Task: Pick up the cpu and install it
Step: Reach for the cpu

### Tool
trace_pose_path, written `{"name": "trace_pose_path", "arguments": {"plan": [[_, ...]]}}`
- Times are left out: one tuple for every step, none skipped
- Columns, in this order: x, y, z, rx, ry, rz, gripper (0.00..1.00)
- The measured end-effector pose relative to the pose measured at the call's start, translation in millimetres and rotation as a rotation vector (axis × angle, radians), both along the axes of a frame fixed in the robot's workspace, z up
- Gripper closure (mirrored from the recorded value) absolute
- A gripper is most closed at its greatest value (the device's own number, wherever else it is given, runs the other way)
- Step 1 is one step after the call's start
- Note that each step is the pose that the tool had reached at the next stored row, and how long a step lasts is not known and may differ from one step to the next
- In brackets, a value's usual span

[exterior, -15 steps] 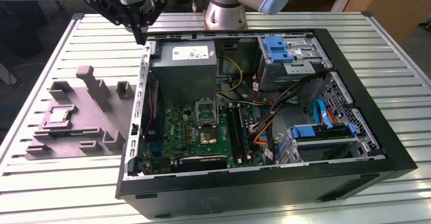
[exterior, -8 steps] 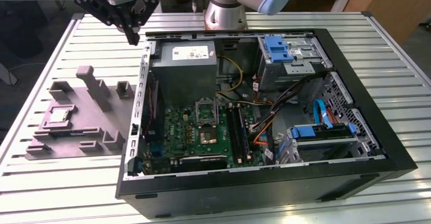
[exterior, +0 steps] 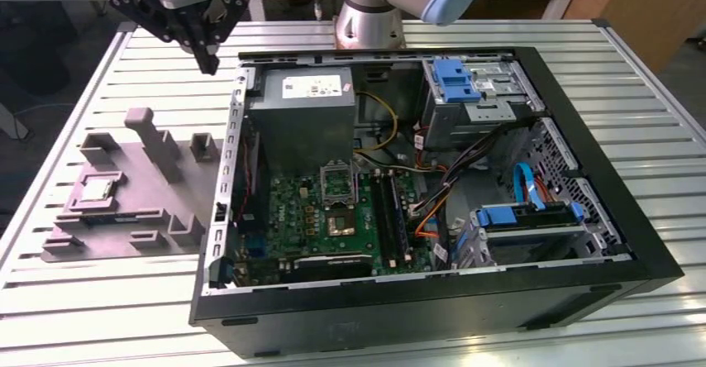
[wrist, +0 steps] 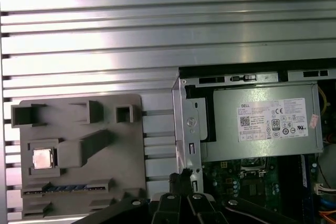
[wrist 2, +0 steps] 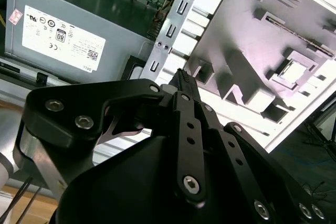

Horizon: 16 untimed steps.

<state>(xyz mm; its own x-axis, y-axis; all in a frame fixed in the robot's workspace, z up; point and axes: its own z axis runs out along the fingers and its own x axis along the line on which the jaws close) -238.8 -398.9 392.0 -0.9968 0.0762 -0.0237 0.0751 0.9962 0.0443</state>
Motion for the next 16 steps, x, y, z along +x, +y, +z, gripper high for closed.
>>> {"name": "trace_pose_path", "arguments": {"plan": [[-0.9, 0.0, 0.0, -0.0001, 0.0, 0.0, 0.89], [-1.7, 0.0, 0.0, 0.0, 0.0, 0.0, 0.89], [-2.5, 0.0, 0.0, 0.0, 0.0, 0.0, 0.89], [-3.1, 0.0, 0.0, 0.0, 0.0001, 0.0, 0.89], [-3.8, 0.0, -0.1, 0.0, 0.0, 0.0, 0.89], [-4.4, 0.0, -0.1, 0.0, 0.0001, 0.0, 0.89], [-4.9, 0.0, -0.1, -0.0001, 0.0001, 0.0, 0.89], [-5.6, 0.0, -0.1, 0.0, 0.0, 0.0, 0.89], [-6.2, 0.0, -0.1, 0.0, 0.0001, 0.0, 0.89], [-6.9, 0.0, -0.1, 0.0, 0.0, 0.0, 0.89], [-7.7, 0.0, -0.1, 0.0, 0.0, 0.0, 0.89], [-8.6, 0.0, -0.1, 0.0, 0.0, 0.0, 0.89], [-9.5, 0.0, -0.1, 0.0, 0.0001, 0.0, 0.89], [-10.6, 0.0, -0.1, 0.0, 0.0001, 0.0, 0.89], [-11.7, 0.0, -0.2, 0.0, 0.0, 0.0, 0.89], [-12.8, 0.0, -0.1, -0.0001, 0.0001, 0.0, 0.89]]}}
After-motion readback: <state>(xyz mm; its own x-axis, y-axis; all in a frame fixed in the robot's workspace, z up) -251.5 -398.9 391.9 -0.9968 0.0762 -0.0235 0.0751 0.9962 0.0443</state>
